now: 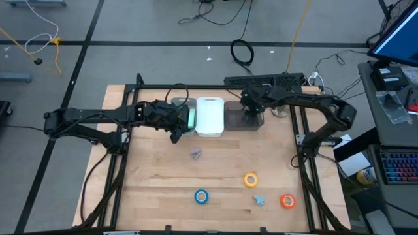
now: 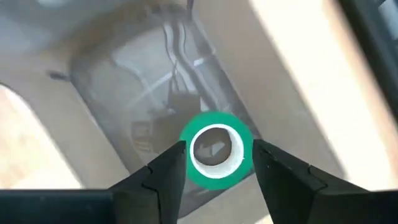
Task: Pick and place Stapler, Stapler remover, tape
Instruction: Put the yellow tape into the black bin
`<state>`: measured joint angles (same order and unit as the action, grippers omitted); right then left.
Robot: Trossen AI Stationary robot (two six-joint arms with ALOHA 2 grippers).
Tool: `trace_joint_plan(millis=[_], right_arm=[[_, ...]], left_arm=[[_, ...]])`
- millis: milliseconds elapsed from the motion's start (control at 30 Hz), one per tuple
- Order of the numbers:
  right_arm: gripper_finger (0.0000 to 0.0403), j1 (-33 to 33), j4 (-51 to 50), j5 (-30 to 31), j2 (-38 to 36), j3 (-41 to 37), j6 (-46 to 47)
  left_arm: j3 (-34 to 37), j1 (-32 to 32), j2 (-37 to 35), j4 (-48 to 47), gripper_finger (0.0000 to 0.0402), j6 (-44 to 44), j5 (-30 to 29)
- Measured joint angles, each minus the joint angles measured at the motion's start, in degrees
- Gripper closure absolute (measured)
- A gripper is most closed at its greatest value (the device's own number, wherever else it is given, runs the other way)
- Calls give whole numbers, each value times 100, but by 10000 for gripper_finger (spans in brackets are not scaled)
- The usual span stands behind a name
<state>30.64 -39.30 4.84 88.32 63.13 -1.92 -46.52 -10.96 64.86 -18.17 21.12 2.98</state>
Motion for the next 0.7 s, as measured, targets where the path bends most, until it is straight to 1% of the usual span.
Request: trace_joint_plan(millis=[100,167,333,400,533,700], right_arm=[[229,-105,-58,-28,-440,0,190],[231,-287,-119,-87,-752,0,285],[231,-990,-124,-1070,-1392,0,433],[231,-1379,-142,-1303,-1582,0,538],[232,-2188,-223,-1391,-1770,0,946],[232,-3108,-421,-1384,-1725,-2,1624]], left_arm=[[0,0,0,0,199,18,2],[0,13,0,0,199,39,2],[-2,132,0,-2,199,61,12],[-2,218,0,-2,199,56,17],[-2,448,0,-1,199,40,16],[21,807,0,145,199,41,17]])
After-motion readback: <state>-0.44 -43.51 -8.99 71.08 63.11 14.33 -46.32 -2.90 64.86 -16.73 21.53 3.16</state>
